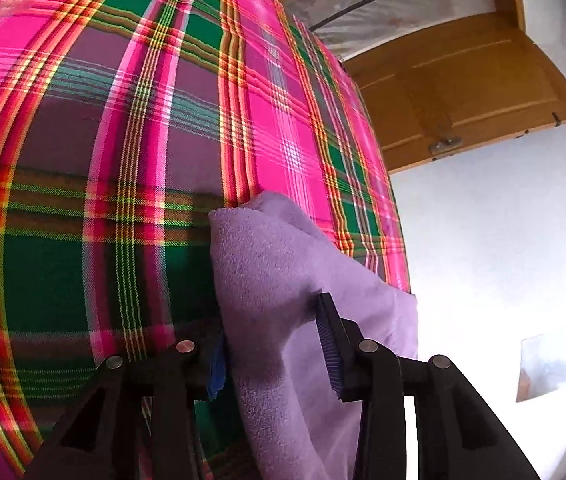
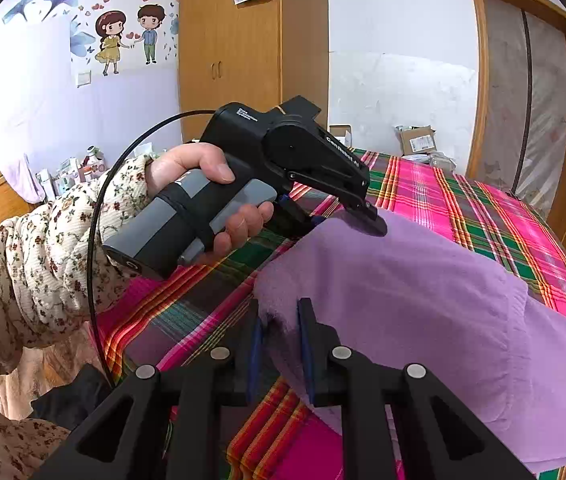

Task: Fold clothes
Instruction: 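Grasp the folded fleece edge with the left gripper and lift it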

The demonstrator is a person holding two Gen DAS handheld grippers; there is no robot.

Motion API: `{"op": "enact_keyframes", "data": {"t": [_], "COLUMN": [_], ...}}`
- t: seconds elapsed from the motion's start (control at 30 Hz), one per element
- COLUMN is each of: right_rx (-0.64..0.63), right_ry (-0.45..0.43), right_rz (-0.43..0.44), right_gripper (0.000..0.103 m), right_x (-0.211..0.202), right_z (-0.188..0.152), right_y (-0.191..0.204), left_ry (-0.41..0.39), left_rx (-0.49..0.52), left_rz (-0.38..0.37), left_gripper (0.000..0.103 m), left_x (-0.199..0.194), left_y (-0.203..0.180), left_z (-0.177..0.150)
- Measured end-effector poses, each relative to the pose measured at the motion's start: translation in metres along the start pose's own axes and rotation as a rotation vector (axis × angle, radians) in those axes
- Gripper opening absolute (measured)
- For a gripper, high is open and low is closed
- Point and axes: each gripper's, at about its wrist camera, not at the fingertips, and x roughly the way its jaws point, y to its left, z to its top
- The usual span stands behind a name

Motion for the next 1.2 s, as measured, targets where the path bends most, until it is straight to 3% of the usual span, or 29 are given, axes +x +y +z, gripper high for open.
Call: {"op": "enact_keyframes", "data": {"t": [0.07,0.2,0.57,1.2], "right_rx": [-0.008,-0.034,-0.105,-0.202], "right_ry": [0.006,0.018,0.037,0.075], "right_rz": [-0.004,-0.012,0.028,0.277], "right_gripper": [0.018,0.017,0.017,0.017], "right_x": [0.005,0.011,0.033,0.079], "right_z": [0.003,0.008,0.029,0.047], "right_y": [0.000,0.005,0.030,0.105], "left_ry": [-0.004,-0.011,-0.074,-0.174], "left_rx": [0.004,0.012,0.015,-0.011], "left_rz": [-0.006,-0.019,-0.053,0.100], "left_gripper": [0.015,0.011,0.010,0.011], "left_x": [0.001,0.003,-0.027,-0.116], "left_y": [0.002,0.005,0.020,0.073], "left_z": [0.001,0.002,0.004,-0.017]}}
